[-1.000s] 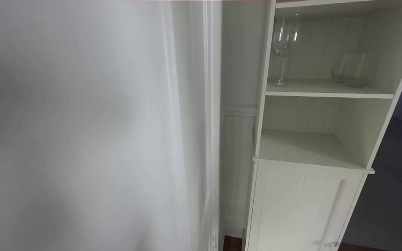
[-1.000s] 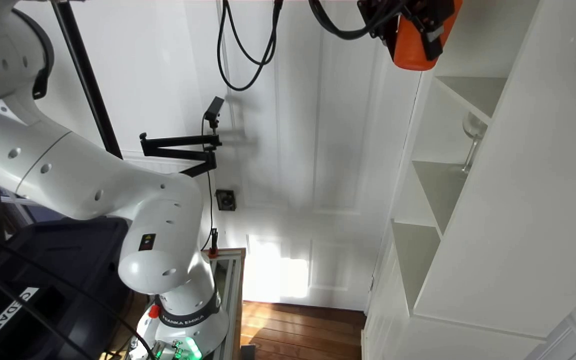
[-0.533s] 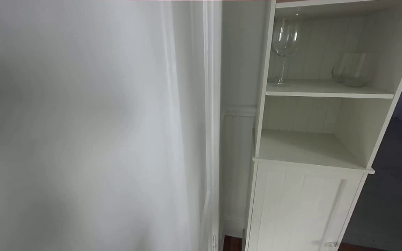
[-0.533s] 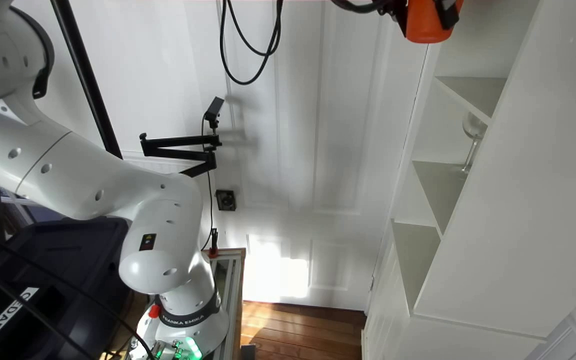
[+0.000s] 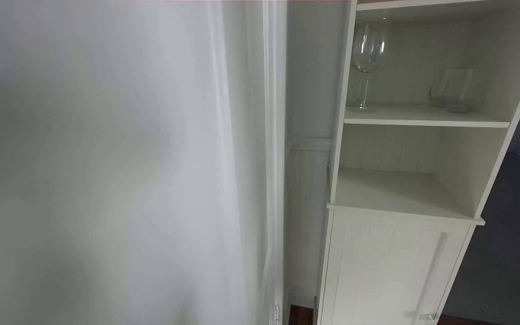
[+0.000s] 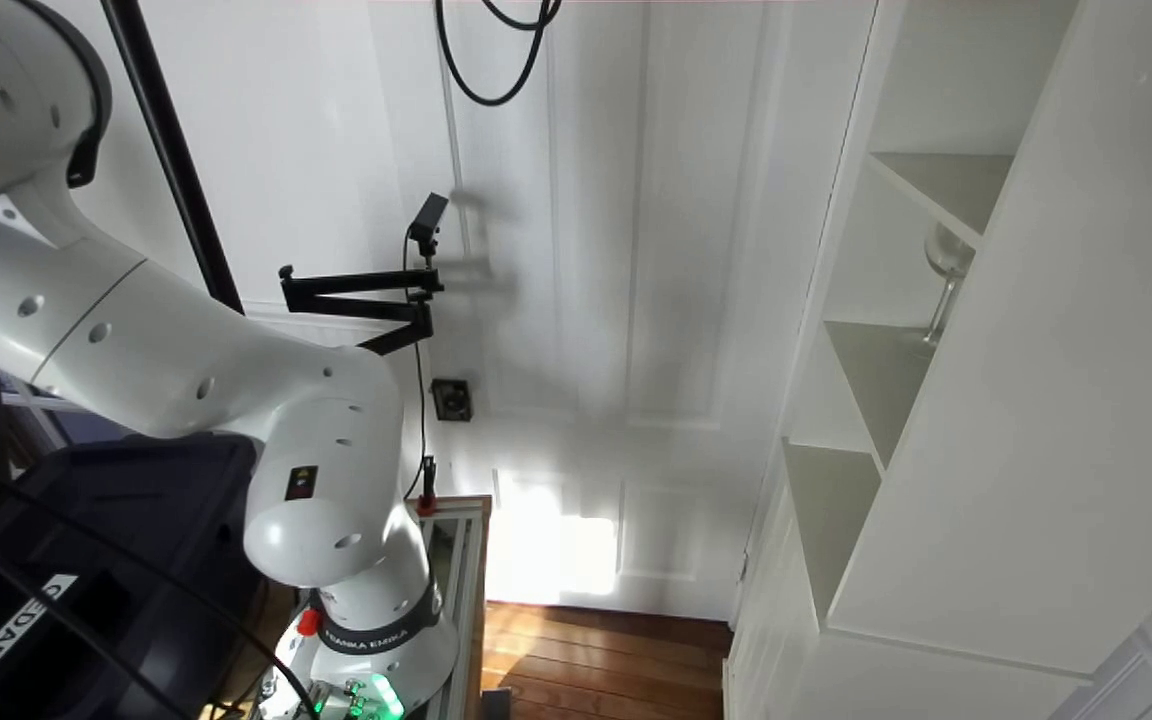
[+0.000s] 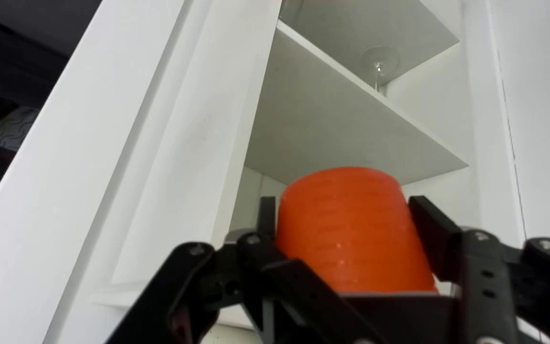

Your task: Place the plastic cups on the top shelf

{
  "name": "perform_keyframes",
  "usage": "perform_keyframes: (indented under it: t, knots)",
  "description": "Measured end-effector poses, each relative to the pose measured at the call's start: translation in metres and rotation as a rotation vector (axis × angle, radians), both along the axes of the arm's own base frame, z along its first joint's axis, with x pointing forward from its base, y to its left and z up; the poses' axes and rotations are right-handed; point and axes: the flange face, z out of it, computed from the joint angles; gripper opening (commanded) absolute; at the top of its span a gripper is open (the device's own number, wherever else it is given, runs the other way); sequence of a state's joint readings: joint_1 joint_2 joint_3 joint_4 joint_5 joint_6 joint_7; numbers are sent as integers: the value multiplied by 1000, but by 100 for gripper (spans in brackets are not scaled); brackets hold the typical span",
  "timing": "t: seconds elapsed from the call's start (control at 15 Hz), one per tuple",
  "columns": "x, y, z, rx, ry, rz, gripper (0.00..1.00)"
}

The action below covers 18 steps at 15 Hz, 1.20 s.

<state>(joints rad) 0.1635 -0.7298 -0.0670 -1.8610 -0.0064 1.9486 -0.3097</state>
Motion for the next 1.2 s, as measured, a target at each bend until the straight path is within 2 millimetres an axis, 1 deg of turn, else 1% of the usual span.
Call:
perform_keyframes:
  t: [0.2,0.4,0.87,1.2]
  knots:
    - [5,0,20,28,-33,28,45]
    - [18,9,34,50,-61,48,45]
    - [65,19,61,77,-116,54,45]
    - [94,15,69,101,-144,38,45]
